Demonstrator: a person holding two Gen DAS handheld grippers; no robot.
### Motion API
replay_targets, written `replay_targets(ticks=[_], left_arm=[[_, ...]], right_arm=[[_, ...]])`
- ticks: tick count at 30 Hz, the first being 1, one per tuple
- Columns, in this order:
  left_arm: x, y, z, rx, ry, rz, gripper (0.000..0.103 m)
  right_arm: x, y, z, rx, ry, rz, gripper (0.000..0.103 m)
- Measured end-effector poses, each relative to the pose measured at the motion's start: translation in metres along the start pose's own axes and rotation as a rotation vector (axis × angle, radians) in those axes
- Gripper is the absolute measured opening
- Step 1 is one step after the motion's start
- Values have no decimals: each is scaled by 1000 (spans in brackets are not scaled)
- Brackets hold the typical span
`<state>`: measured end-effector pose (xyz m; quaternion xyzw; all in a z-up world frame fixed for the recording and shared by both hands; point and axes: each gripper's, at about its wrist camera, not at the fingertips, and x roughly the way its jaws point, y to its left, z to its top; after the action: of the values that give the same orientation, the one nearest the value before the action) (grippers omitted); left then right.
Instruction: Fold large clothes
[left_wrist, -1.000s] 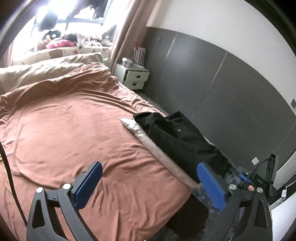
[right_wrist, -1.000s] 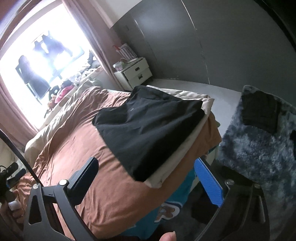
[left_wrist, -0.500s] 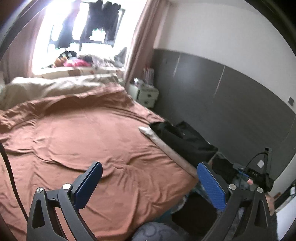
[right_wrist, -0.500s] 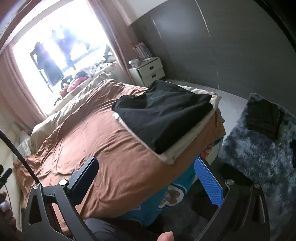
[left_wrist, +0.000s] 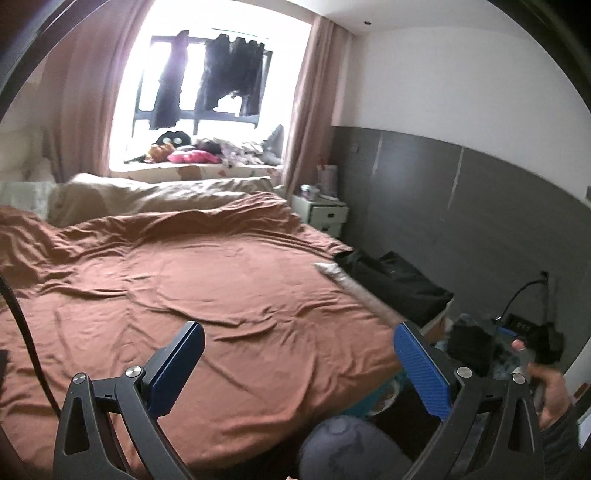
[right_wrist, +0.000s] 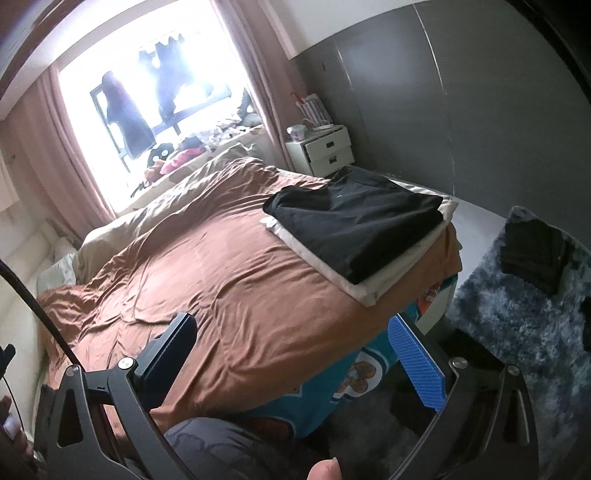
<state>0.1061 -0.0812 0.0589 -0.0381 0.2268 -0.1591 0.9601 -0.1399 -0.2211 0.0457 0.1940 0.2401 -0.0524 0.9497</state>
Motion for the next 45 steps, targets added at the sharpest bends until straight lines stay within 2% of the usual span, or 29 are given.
replay_targets(ticks=[7, 14, 19, 27, 39, 45], left_arm=[[-48, 9, -29, -33, -40, 39, 103], [-73, 13, -54, -64, -49, 77, 103], [-80, 10, -73, -77, -39, 113, 103], [-99, 3, -91, -67, -101, 163, 103], [-102, 4, -96, -70, -101, 171, 103], [-103, 5, -99, -73, -105, 170, 103]], right_arm=[[-19, 23, -27, -73, 19, 32, 103], [-30, 42, -47, -123, 41, 84, 103], [-31, 50, -62, -159, 70, 93, 103], [-38, 59, -82, -187, 58, 95, 103], [-35, 70, -99, -171, 67, 135, 103], [-35, 79, -105, -182, 69, 124, 103]])
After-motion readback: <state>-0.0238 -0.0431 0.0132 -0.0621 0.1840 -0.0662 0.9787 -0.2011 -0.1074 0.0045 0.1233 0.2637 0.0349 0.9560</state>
